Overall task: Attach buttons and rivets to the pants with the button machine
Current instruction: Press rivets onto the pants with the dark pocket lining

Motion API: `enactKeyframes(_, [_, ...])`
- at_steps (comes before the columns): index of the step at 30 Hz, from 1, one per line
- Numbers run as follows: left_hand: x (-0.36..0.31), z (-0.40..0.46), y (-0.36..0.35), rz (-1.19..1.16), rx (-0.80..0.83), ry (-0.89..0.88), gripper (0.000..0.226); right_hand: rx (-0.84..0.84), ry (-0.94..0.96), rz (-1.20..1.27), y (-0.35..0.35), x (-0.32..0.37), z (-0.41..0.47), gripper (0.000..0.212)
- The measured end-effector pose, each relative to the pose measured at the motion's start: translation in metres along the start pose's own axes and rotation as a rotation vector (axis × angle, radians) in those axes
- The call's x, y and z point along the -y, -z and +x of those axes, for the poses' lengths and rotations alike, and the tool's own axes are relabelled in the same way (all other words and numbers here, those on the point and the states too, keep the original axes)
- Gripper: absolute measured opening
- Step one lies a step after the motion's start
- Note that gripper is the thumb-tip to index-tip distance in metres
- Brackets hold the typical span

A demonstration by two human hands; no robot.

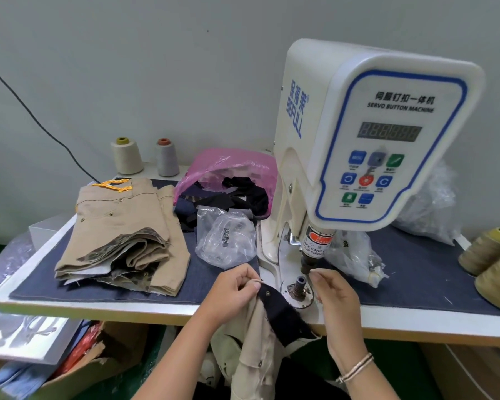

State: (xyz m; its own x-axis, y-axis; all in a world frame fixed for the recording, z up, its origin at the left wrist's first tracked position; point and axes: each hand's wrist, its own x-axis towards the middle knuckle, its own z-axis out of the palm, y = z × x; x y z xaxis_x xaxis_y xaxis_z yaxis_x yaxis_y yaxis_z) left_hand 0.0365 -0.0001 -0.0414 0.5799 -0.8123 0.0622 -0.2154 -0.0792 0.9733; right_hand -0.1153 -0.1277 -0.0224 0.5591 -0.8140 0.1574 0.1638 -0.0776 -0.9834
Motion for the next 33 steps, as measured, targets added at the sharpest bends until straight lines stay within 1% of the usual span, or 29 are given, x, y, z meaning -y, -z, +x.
enactKeyframes(4, [0.001, 0.0, 0.0, 0.003, -0.003, 0.007, 0.013, 0.043, 0.005, -0.025, 0.002, -0.006, 0.0, 0.008])
enactKeyframes(7, [0.0, 0.0, 0.0, 0.0, 0.0, 0.01, 0.014, 0.048, 0.003, -0.036, 0.004, -0.014, 0.0, 0.023])
enactKeyframes(9, [0.0, 0.0, 0.0, 0.004, 0.003, 0.012, 0.013, 0.037, -0.011, -0.034, 0.004, -0.018, 0.003, 0.026])
enactKeyframes(14, [-0.001, 0.0, 0.001, 0.001, 0.009, 0.012, 0.011, 0.027, -0.047, -0.01, -0.002, -0.025, 0.01, 0.02])
enactKeyframes(17, [-0.001, 0.0, 0.0, 0.005, 0.004, 0.015, 0.012, 0.035, -0.034, 0.028, -0.004, -0.027, 0.011, 0.018])
enactKeyframes(20, [-0.002, 0.0, 0.0, 0.013, -0.003, 0.017, 0.015, 0.023, 0.008, 0.007, -0.001, -0.03, 0.012, 0.015])
enactKeyframes(24, [-0.002, 0.0, 0.0, 0.004, 0.001, 0.014, 0.016, -0.002, 0.084, -0.086, -0.001, -0.031, 0.011, 0.022])
enactKeyframes(30, [0.0, 0.001, 0.0, -0.005, 0.001, 0.015, 0.015, -0.027, 0.303, -0.324, 0.001, -0.028, 0.006, 0.032])
enactKeyframes(33, [0.002, 0.0, 0.0, -0.002, 0.001, 0.014, 0.015, -0.022, 0.387, -0.38, 0.005, -0.029, 0.002, 0.035])
